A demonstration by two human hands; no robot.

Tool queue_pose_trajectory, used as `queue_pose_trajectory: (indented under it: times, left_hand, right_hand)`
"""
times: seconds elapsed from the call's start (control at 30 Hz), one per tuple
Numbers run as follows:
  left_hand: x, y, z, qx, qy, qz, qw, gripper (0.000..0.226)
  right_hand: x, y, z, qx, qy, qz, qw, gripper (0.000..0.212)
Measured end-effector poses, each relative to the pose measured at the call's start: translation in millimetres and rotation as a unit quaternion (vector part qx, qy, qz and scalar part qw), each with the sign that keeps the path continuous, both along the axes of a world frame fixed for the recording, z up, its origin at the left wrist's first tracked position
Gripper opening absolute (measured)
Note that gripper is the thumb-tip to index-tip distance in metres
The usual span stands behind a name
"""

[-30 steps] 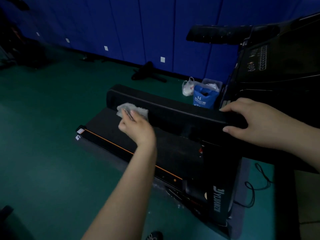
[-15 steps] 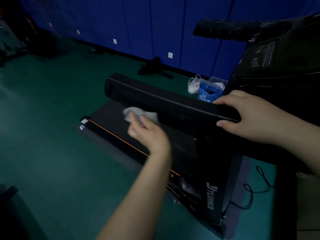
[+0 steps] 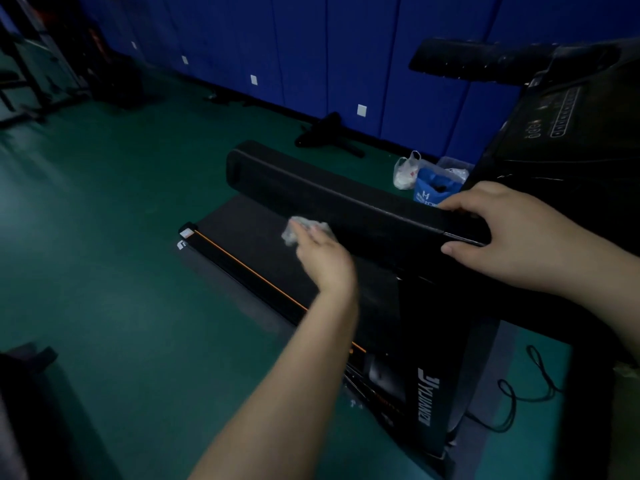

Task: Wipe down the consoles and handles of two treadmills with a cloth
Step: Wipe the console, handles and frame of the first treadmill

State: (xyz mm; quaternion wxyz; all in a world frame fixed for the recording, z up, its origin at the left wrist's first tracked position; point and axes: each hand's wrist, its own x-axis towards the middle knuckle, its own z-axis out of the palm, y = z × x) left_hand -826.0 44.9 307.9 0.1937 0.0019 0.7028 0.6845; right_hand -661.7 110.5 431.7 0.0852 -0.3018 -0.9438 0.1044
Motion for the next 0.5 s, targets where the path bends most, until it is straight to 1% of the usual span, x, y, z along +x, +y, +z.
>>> queue_pose_trajectory:
  times: [0.1,0.2,0.23,0.3,0.4,0.43,0.5]
  left_hand:
    - [57.0,-9.0,-1.1,-0.023,0.060,-0.048,0.997,0.050]
    - [103.9,-24.4,-1.2,0.029,0.032,-0.146,0.988,0.051]
    - [105.9,-31.1,-1.1,0.041,0.037,-0.147,0.988,0.049]
    - [98.1,-46.3,0.0,0.050,0.087,-0.120,0.988,0.044]
    - [55.5,-45.8,9.3,0.049,0.162,-0.004,0.986,0.045]
    - [41.3,-39.4,17.7,0.049,0.166,0.003,0.985,0.047]
    - [26.1,-19.2,27.3,0.036,0.148,-0.019,0.988,0.048]
  right_hand:
    - [0.1,-1.0,0.3,0.003,0.003,-0.005,1.000,0.050]
    - [0.4,-2.1,0.6,0.006,0.005,-0.008,1.000,0.049]
    - [0.6,-1.7,1.1,0.004,0.006,-0.009,1.000,0.049]
    - [1.0,-1.8,1.1,-0.005,0.004,-0.006,1.000,0.050]
    - [1.6,-2.4,2.6,-0.008,0.001,-0.004,1.000,0.048]
    - [1.4,-2.7,3.6,-0.011,0.002,-0.007,1.000,0.046]
    - [0.6,-2.5,5.3,-0.025,0.004,-0.017,1.000,0.041]
